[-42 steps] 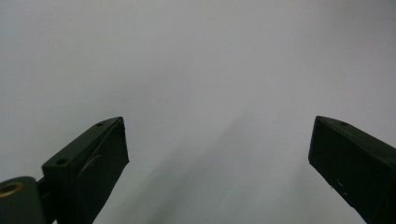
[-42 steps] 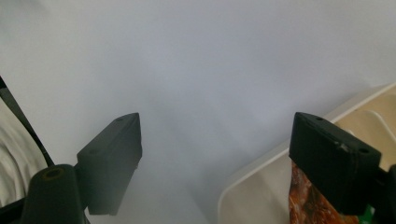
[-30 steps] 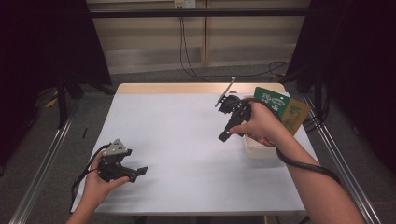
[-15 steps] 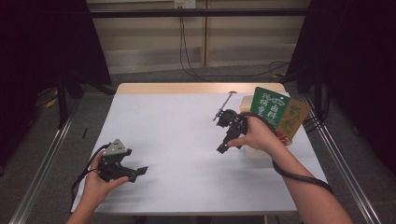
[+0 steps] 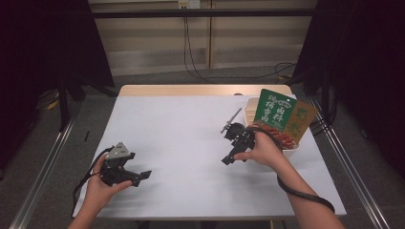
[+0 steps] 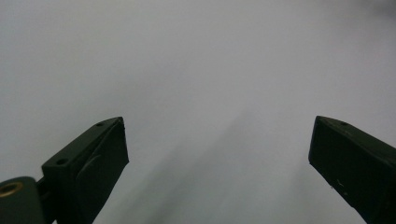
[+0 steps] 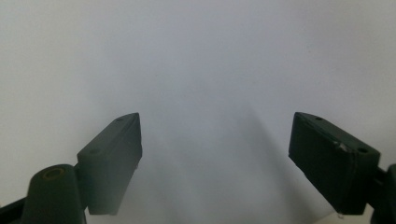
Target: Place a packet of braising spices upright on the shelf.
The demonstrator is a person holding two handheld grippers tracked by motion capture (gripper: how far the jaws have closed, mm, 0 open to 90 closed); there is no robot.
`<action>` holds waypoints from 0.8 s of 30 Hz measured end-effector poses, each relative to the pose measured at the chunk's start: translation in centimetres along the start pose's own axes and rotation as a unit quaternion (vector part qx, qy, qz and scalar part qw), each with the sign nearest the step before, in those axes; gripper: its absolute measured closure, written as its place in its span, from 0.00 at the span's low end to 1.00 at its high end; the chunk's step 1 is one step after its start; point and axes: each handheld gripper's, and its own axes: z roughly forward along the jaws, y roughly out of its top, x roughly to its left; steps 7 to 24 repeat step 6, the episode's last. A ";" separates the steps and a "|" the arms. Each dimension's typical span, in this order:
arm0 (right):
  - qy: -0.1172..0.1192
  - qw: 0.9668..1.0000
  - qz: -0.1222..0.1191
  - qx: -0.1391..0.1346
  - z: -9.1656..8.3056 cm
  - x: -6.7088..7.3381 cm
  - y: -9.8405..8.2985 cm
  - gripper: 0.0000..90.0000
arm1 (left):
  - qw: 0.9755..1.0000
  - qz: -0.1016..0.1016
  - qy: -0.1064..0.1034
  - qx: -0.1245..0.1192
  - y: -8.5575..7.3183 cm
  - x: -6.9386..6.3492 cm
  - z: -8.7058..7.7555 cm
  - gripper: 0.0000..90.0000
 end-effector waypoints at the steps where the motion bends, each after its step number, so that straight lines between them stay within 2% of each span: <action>1: -0.002 1.000 -0.001 -0.001 0.2 0.1 -0.2 0.19 | 1.000 0.003 0.001 0.001 0.0 0.0 0.0 0.05; 6: -0.002 1.000 0.003 -0.021 0.6 0.9 -1.0 0.18 | 1.000 0.002 -0.002 0.006 0.0 -0.1 0.3 0.05; 24: -0.002 1.000 0.003 -0.021 0.6 0.9 -1.0 0.18 | 1.000 0.002 -0.002 0.006 0.0 -0.1 0.3 0.05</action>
